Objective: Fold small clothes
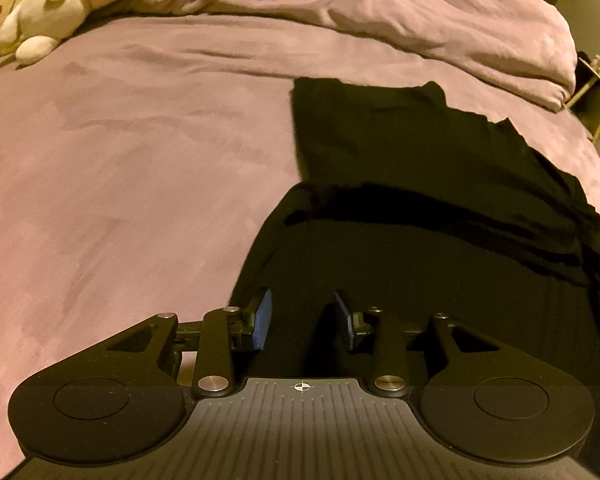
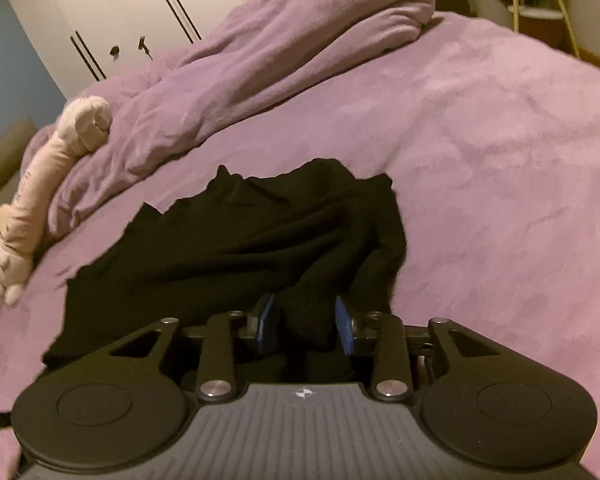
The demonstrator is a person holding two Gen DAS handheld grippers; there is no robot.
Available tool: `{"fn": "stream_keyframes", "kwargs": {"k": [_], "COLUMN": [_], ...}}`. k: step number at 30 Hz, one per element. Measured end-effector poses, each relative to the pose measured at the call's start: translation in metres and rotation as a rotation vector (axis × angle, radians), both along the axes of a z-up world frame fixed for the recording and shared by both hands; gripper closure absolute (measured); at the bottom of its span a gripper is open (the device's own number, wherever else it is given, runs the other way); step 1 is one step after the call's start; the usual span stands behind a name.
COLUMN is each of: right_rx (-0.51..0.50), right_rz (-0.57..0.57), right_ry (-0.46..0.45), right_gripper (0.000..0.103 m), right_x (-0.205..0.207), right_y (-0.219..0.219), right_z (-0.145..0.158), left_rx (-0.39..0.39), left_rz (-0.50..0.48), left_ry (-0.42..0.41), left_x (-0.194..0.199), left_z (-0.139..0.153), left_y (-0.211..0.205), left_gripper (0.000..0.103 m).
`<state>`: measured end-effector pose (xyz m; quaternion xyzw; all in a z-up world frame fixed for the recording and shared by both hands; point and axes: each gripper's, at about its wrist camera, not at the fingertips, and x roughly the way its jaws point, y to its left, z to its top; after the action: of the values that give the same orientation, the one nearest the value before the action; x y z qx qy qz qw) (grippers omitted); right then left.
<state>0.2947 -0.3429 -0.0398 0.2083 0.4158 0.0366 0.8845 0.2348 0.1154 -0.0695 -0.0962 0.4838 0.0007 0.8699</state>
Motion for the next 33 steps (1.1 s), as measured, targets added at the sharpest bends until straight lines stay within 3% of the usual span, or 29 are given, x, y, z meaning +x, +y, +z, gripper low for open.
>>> {"fn": "stream_keyframes", "kwargs": {"k": [2, 5, 7, 10, 12, 15, 18, 19, 23, 27, 33], "right_rx": [0.053, 0.014, -0.029, -0.052, -0.031, -0.129, -0.111, -0.11, -0.06, -0.116, -0.143], "right_rz": [-0.004, -0.013, -0.003, 0.008, 0.015, -0.013, -0.017, -0.012, 0.089, 0.175, 0.15], "right_ry": [-0.005, -0.006, 0.011, 0.015, 0.0, 0.023, 0.056, 0.048, 0.037, 0.1, 0.198], "right_gripper": [0.065, 0.067, 0.087, 0.093, 0.094, 0.094, 0.092, 0.087, 0.078, 0.071, 0.063], "right_x": [-0.001, 0.0, 0.004, 0.004, -0.001, -0.005, -0.016, -0.023, -0.075, -0.147, -0.25], "right_y": [-0.003, 0.001, 0.005, 0.005, -0.001, -0.008, -0.014, -0.013, -0.009, -0.003, -0.01], "right_z": [-0.001, -0.001, -0.003, -0.002, 0.002, 0.004, 0.011, 0.017, 0.036, 0.042, 0.046], "left_rx": [-0.001, 0.002, 0.01, 0.012, 0.007, 0.003, 0.007, -0.003, -0.039, -0.047, -0.055], "left_rz": [-0.001, -0.003, -0.009, -0.015, -0.021, -0.048, -0.061, -0.055, -0.037, -0.031, 0.003], "left_ry": [0.011, 0.024, 0.03, 0.038, 0.047, 0.064, 0.077, 0.078, 0.091, 0.102, 0.115], "left_x": [-0.007, -0.017, -0.024, -0.035, -0.044, -0.058, -0.073, -0.078, -0.099, -0.123, -0.155], "left_z": [0.0, -0.001, -0.001, 0.002, 0.004, 0.004, 0.006, 0.007, 0.009, 0.008, 0.005], "left_y": [0.003, 0.007, 0.007, 0.01, 0.014, 0.017, 0.022, 0.025, 0.034, 0.036, 0.045], "left_gripper": [0.063, 0.063, 0.063, 0.063, 0.063, 0.063, 0.062, 0.062, 0.062, 0.057, 0.054]}}
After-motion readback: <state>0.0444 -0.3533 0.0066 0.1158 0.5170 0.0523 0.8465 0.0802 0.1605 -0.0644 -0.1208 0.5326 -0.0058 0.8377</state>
